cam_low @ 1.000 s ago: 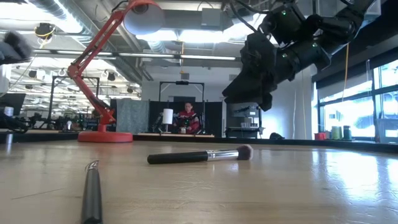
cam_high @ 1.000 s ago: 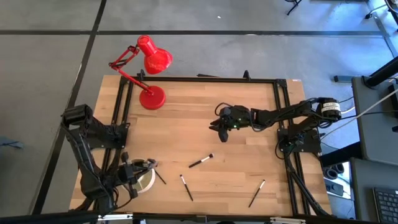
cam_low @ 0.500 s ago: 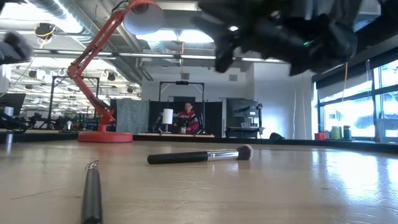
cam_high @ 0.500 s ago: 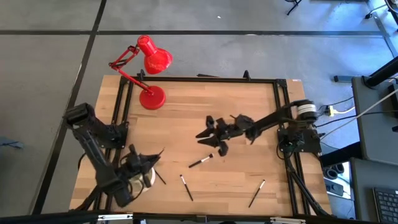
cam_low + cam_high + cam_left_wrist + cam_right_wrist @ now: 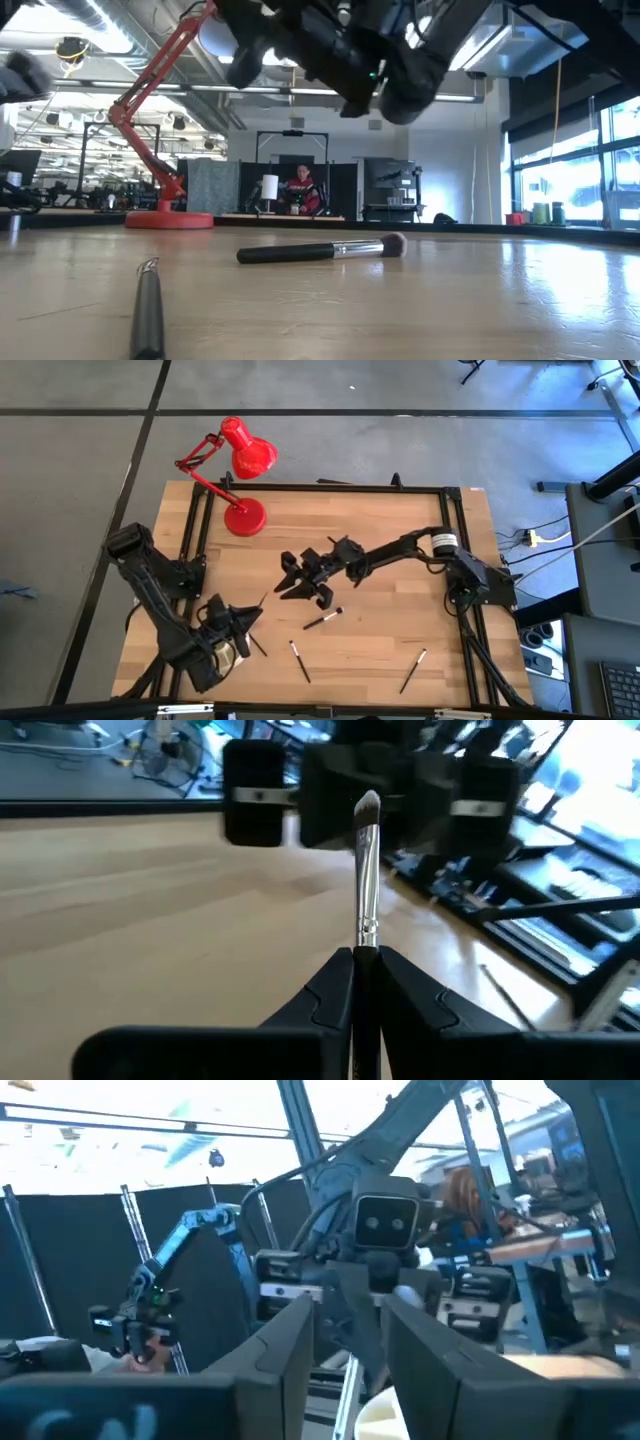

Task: Put items in baskets/containers
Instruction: Put the black eyeshadow brush into the white organizer bin

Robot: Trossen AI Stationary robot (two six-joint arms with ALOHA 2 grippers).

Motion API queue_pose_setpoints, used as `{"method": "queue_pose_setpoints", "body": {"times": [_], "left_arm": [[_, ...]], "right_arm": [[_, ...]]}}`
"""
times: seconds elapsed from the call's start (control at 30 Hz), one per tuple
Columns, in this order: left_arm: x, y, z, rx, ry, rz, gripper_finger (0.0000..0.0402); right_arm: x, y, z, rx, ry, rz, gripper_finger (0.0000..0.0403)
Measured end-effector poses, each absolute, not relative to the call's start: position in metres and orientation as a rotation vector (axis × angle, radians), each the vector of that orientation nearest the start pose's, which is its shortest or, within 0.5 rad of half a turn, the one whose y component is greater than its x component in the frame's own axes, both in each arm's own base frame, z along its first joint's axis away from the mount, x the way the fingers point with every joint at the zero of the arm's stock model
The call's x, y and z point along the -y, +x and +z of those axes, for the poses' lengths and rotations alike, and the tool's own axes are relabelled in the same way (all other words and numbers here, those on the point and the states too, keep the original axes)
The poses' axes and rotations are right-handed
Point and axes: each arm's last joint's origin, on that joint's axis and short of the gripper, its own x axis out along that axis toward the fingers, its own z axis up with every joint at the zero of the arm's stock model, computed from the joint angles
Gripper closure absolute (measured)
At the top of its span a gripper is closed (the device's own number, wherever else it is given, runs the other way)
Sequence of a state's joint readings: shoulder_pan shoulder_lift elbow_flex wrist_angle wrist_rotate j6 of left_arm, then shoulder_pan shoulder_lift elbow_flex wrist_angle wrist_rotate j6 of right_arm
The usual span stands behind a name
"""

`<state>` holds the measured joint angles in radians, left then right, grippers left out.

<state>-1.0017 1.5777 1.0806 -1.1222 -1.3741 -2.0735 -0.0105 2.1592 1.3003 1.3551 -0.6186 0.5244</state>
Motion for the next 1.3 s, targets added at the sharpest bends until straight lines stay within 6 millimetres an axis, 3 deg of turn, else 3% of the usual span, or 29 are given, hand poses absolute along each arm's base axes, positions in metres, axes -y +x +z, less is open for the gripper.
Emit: {"method": "queue_pose_setpoints", "body": {"times": [0.63,1.1,1.3], "left_arm": [[0.210,0.160,0.235,-0.041,-0.571,0.580,0.0369],[0.212,0.159,0.235,-0.079,-0.588,0.579,0.0372],[0.214,0.156,0.234,-0.107,-0.593,0.571,0.0366]], "right_arm": [[-0.022,0.460,0.217,0.375,0.113,0.570,0.0281],[-0.043,0.480,0.233,0.270,0.032,0.603,0.0282],[-0.045,0.480,0.231,0.242,0.078,0.612,0.0331]]}}
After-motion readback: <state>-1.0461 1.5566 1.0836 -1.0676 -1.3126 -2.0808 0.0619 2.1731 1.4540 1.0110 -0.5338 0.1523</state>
